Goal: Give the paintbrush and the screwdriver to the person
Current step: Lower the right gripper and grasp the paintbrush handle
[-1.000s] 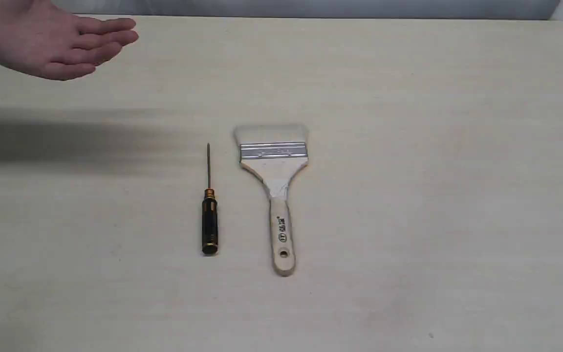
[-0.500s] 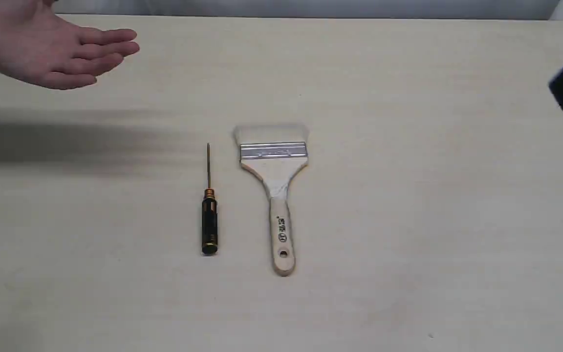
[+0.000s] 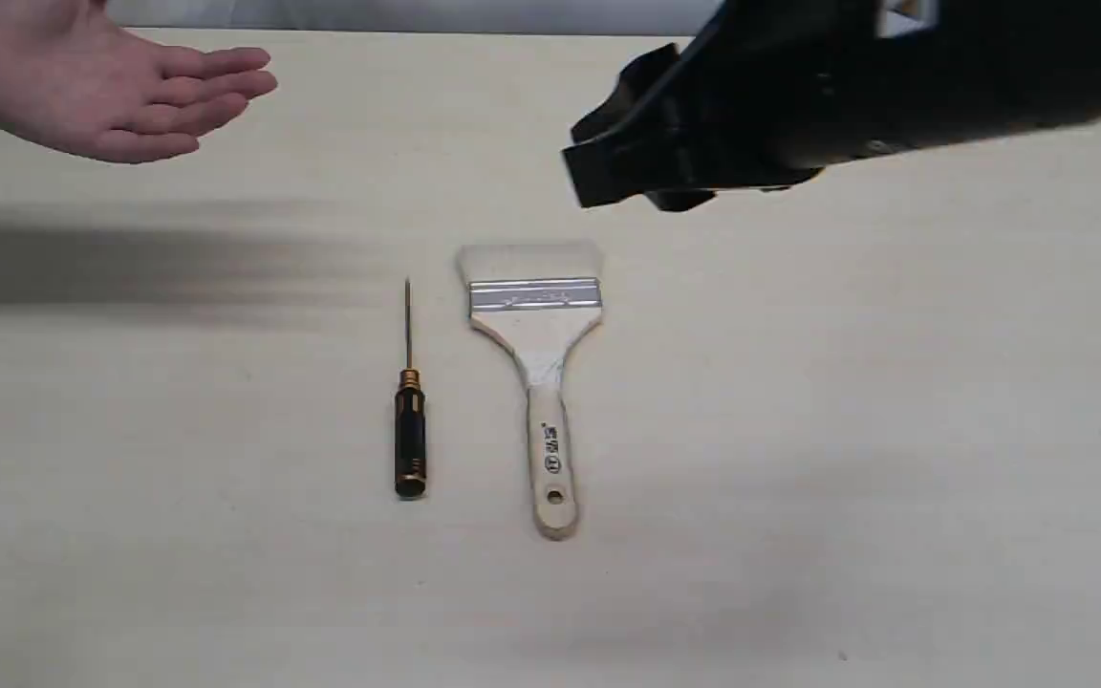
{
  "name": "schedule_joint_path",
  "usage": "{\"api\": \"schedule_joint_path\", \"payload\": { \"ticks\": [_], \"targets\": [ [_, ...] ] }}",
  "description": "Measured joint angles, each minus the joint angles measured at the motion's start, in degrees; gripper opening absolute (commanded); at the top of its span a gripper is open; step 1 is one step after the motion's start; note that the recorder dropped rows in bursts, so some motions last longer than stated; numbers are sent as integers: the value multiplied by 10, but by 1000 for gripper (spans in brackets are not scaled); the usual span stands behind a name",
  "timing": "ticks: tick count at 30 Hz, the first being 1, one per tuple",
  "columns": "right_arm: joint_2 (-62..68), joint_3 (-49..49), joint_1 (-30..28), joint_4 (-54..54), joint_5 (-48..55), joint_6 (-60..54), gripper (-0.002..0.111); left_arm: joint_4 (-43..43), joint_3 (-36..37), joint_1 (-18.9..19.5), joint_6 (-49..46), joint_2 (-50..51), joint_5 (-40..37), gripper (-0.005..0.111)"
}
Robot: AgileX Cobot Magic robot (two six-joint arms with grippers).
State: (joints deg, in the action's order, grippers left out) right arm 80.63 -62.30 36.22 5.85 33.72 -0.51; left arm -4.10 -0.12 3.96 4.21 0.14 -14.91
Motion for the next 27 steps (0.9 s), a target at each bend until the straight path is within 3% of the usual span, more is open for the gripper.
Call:
{"api": "schedule_joint_path", "payload": {
  "ticks": [8, 18, 27],
  "targets": [
    [194, -118, 0, -38, 83, 56, 48, 0, 0, 0, 0, 0, 0, 0],
    [348, -132, 6, -63, 99, 100, 48, 0, 0, 0, 0, 0, 0, 0],
    [379, -133, 6, -25, 62, 105, 48, 0, 0, 0, 0, 0, 0, 0]
  ]
}}
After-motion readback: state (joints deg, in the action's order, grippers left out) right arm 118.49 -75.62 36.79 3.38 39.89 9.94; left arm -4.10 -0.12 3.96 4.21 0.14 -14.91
